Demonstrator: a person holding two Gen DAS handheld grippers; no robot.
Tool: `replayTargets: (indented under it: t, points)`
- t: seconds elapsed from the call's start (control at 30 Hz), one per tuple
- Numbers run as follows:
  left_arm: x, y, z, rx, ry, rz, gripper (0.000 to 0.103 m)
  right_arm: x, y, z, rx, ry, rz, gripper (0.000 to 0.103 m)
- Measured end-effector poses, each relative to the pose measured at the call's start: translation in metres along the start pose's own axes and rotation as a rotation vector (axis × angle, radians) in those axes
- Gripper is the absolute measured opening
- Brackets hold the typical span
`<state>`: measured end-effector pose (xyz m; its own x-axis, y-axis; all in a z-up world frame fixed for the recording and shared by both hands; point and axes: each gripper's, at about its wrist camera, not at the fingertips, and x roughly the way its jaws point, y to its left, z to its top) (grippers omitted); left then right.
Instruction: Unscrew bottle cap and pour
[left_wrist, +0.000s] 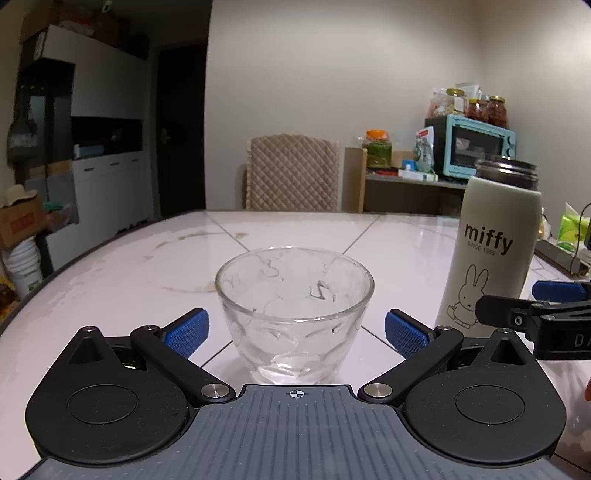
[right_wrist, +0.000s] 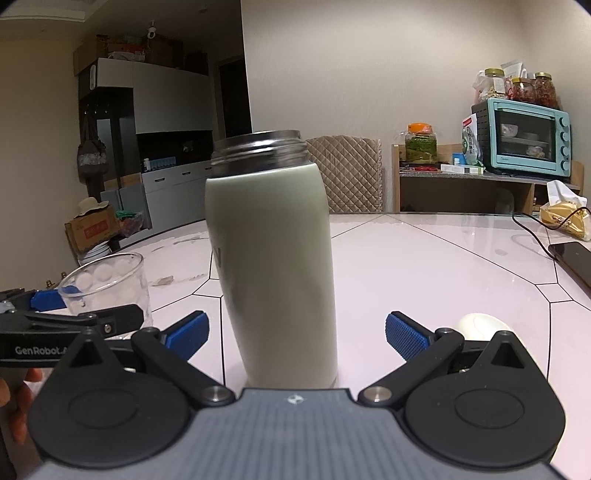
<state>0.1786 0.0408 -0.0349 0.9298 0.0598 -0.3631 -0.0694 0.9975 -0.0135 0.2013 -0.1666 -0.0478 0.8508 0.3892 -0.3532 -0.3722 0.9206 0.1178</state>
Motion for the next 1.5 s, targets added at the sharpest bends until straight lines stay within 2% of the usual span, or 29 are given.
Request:
replayTargets:
  t: [1.5]
  points:
    - [-0.082, -0.017, -0.006, 0.043, -0.031, 0.003, 0.103, -0.077, 0.017, -0.002, -0.022, -0.039, -0.036, 0.103]
